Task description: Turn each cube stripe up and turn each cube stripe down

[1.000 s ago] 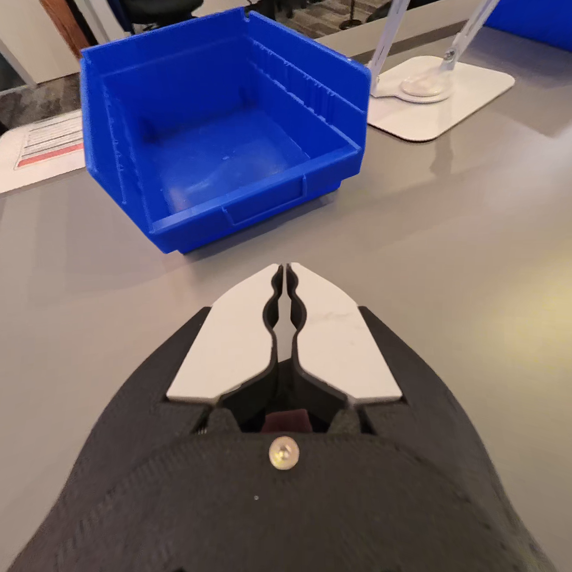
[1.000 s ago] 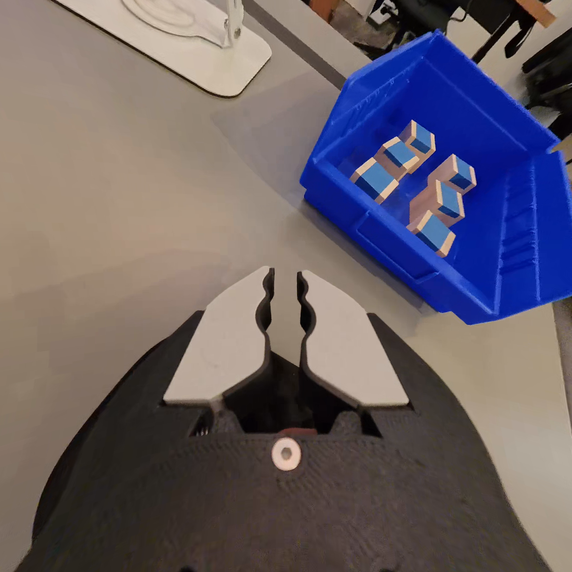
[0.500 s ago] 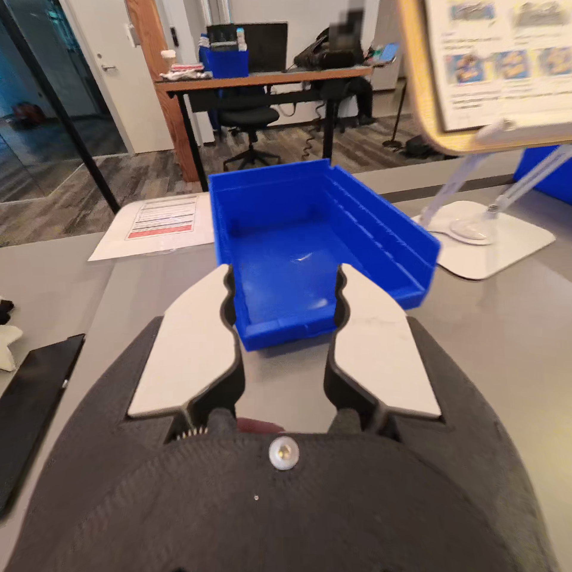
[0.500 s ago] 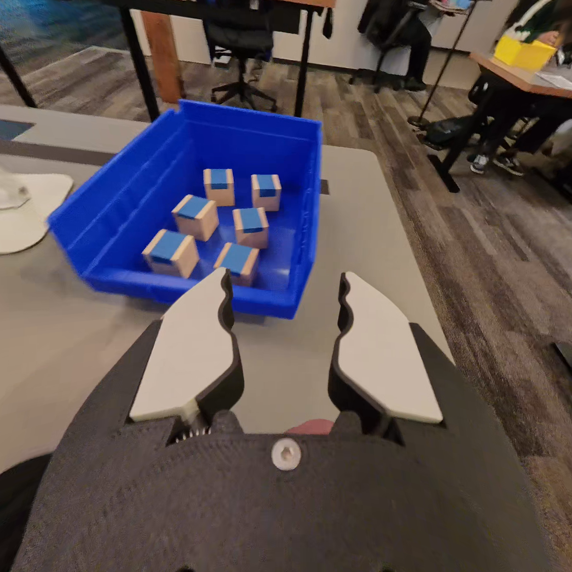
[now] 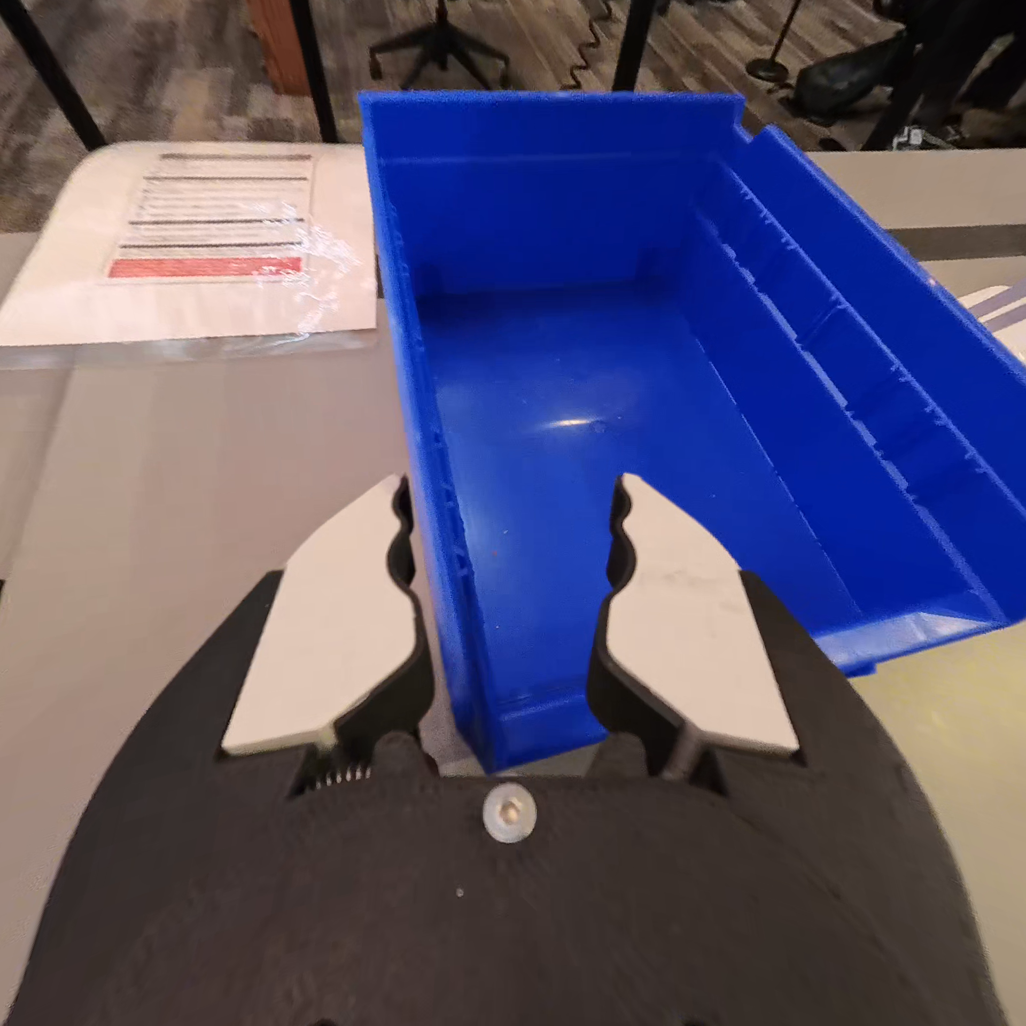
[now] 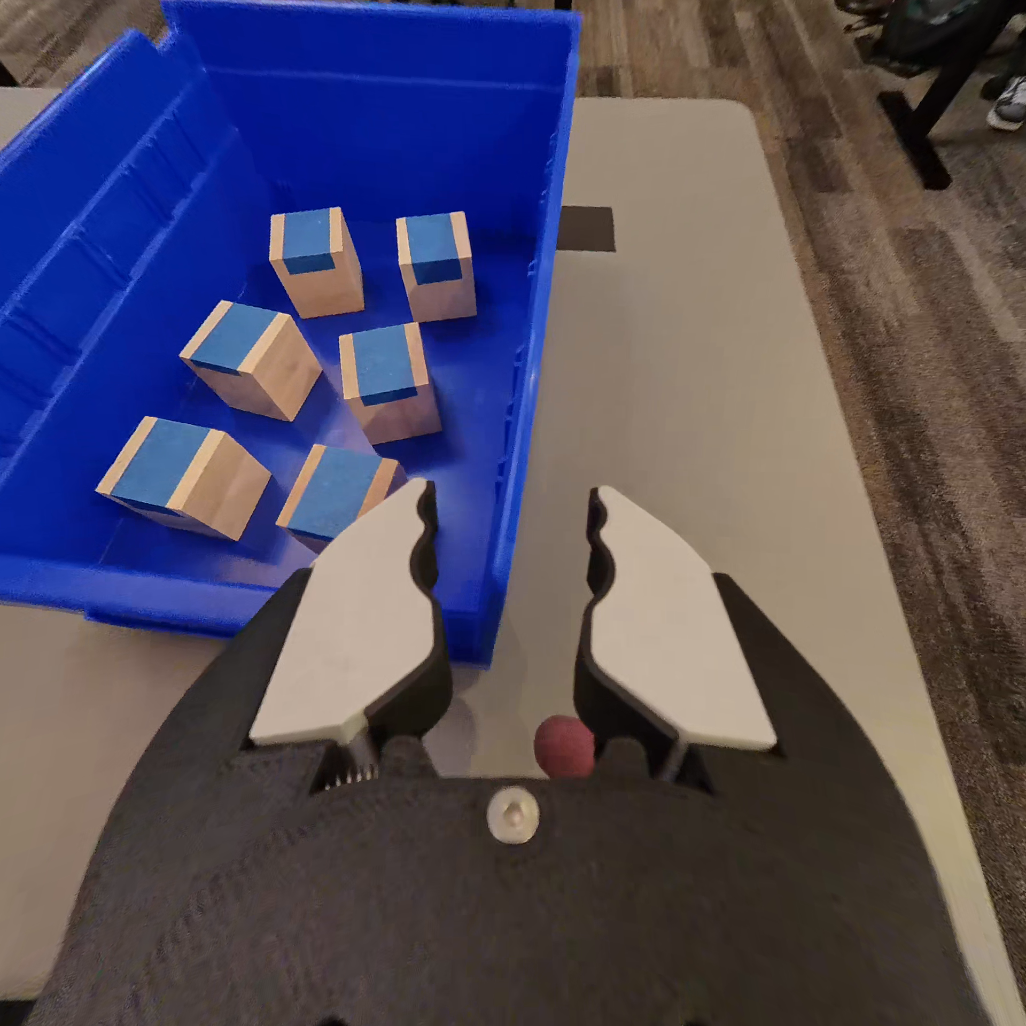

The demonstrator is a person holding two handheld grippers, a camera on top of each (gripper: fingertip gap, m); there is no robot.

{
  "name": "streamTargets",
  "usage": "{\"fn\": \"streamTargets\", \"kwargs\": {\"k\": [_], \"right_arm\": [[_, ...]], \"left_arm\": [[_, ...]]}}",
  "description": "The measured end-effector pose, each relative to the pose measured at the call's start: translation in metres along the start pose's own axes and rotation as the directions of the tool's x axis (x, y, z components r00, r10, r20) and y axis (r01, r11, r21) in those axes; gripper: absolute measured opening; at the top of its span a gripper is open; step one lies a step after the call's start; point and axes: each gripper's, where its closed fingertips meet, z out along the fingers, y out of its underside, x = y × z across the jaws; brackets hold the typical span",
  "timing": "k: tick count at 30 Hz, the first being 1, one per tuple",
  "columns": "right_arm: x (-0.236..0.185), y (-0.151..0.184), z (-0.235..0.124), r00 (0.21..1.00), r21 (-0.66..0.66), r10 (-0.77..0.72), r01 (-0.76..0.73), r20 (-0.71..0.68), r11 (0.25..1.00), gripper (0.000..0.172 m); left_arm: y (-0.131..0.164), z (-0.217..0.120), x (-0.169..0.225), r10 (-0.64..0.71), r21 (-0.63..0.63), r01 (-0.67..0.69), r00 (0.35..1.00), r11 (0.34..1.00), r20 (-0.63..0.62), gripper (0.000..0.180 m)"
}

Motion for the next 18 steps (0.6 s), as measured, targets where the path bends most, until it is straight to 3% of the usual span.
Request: {"fn": "streamTargets", "kwargs": {"k": [7,9,13,18], "right_arm": [[-0.01,-0.001,0.011,0.997,-0.033,0.009,-0.006,0.073,0.999,0.015],[-0.007,-0.001,0.012,0.998,-0.048,0.005,-0.002,0.06,0.999,0.006],[-0.006,0.0,0.012,0.998,-0.071,-0.019,0.024,0.063,0.997,0.005],[-0.006,0.001,0.011,0.997,-0.117,-0.026,0.035,0.076,0.992,0.005]], "left_arm": [[0.01,0.013,-0.009,-0.002,-0.029,0.002,1.0,1.0,0.012,0.023],[0.01,0.014,-0.01,0.011,-0.037,-0.011,1.0,0.999,0.014,0.02],[0.012,0.016,-0.015,0.041,-0.081,-0.036,0.998,0.996,0.056,0.008],[0.011,0.019,-0.016,-0.036,-0.097,0.04,0.998,0.994,0.045,0.006]]}}
